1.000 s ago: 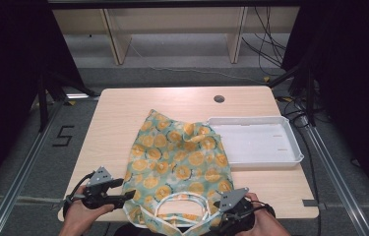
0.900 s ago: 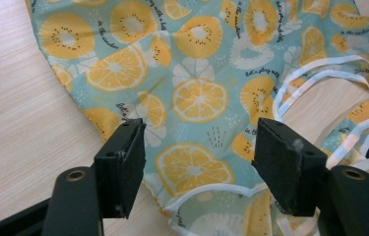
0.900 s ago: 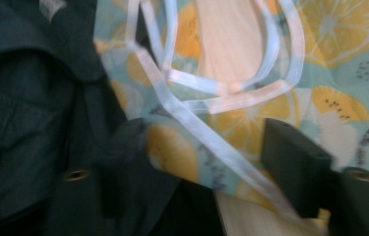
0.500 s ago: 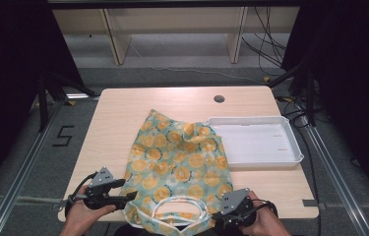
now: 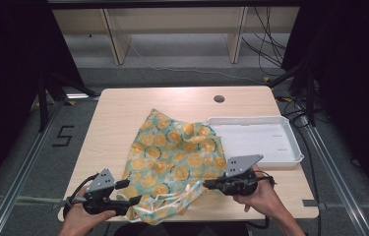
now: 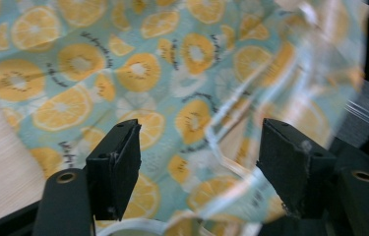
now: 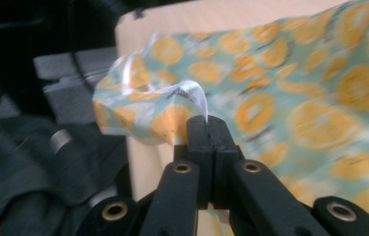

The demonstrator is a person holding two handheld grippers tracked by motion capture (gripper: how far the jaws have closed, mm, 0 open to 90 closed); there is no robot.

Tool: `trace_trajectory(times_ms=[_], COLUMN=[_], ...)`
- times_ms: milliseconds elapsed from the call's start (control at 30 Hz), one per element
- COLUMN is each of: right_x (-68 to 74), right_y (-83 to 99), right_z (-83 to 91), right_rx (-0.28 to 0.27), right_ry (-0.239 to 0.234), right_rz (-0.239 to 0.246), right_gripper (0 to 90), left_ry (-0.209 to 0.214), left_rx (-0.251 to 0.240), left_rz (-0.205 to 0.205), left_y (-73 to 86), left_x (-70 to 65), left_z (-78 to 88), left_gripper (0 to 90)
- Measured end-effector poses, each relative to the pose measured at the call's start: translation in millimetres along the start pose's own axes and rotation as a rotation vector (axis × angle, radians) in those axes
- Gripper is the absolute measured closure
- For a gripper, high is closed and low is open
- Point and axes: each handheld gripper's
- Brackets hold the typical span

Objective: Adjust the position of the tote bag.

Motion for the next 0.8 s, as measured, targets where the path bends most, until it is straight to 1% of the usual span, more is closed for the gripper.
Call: trace_trajectory(times_ms=[33,67,100,133,167,200,233,267,300,333,367,400,433,500,567,600,633,667,733,800], right_x=[-4.9,-6.9,-9.9,-11.0,-10.8,-11.3,-11.4,-11.0,-10.5,-10.7,-11.1,-11.3,-11.3,-12.0,-11.6,-11.8,-12.2,-12.2,-12.2,-12.7], right_y=[-3.1,-4.0,-4.8,-4.5,-3.4,-2.0,-0.5,1.2,2.2,3.2,4.1,4.8,5.5,6.3,6.6,6.7,6.7,6.9,7.4,7.6], right_z=[1.3,1.9,2.5,4.2,4.0,5.8,6.9,7.7,7.2,8.6,7.7,7.0,5.9,5.7,5.8,5.8,5.5,5.3,5.2,5.7], right_rx=[-0.004,-0.002,-0.019,-0.011,-0.018,-0.015,-0.014,-0.008,-0.011,0.002,0.003,-0.001,-0.006,0.002,0.006,0.004,-0.002,-0.003,-0.003,0.008], right_ry=[-0.005,-0.019,-0.013,-0.010,-0.012,-0.006,0.002,0.000,-0.006,-0.004,-0.011,0.001,0.004,0.001,-0.004,-0.003,-0.001,0.000,0.001,-0.005], right_rz=[-0.008,-0.018,-0.011,-0.015,-0.024,-0.016,-0.014,-0.018,-0.022,-0.020,-0.020,-0.019,-0.025,-0.022,-0.032,-0.032,-0.027,-0.027,-0.027,-0.026], right_gripper=[90.0,90.0,90.0,90.0,90.0,90.0,90.0,90.0,90.0,90.0,90.0,90.0,90.0,90.0,90.0,90.0,90.0,90.0,90.0,90.0], left_ry=[0.010,0.021,0.023,0.029,0.030,0.038,0.038,0.039,0.028,0.020,0.008,-0.004,-0.008,-0.015,-0.022,-0.042,-0.041,-0.045,-0.038,-0.045], left_rx=[0.016,0.040,0.046,0.040,0.054,0.065,0.091,0.103,0.134,0.139,0.148,0.161,0.166,0.166,0.180,0.191,0.187,0.198,0.210,0.220], left_rz=[-0.014,-0.039,-0.056,-0.055,-0.067,-0.093,-0.099,-0.102,-0.127,-0.134,-0.146,-0.169,-0.184,-0.214,-0.231,-0.244,-0.247,-0.268,-0.277,-0.314], left_y=[0.2,0.9,2.3,3.8,5.8,8.2,11.9,14.1,16.8,19.3,21.1,22.5,23.6,25.9,27.8,28.2,29.0,29.1,29.0,27.4], left_x=[-1.0,-2.2,-3.4,-4.3,-3.8,-2.5,-2.0,-1.9,-0.3,0.0,1.1,1.9,1.9,1.3,2.0,3.4,3.2,4.2,3.5,4.4], left_z=[0.1,0.0,-0.5,-2.0,-3.0,-5.5,-8.8,-11.3,-13.1,-15.5,-17.3,-18.0,-18.6,-20.6,-23.8,-25.3,-28.0,-31.0,-36.1,-41.3], left_gripper=[31.3,30.6,30.6,31.0,31.3,32.4,33.4,33.3,33.5,34.1,34.6,34.8,34.8,34.1,34.2,34.1,34.2,34.4,35.6,39.7])
Point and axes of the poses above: each handheld gripper's, and its own axes: z roughly backward along the jaws, y roughly out of its underside, x roughly to its left, and after that the axes turned 12 degrees about x, right-handed
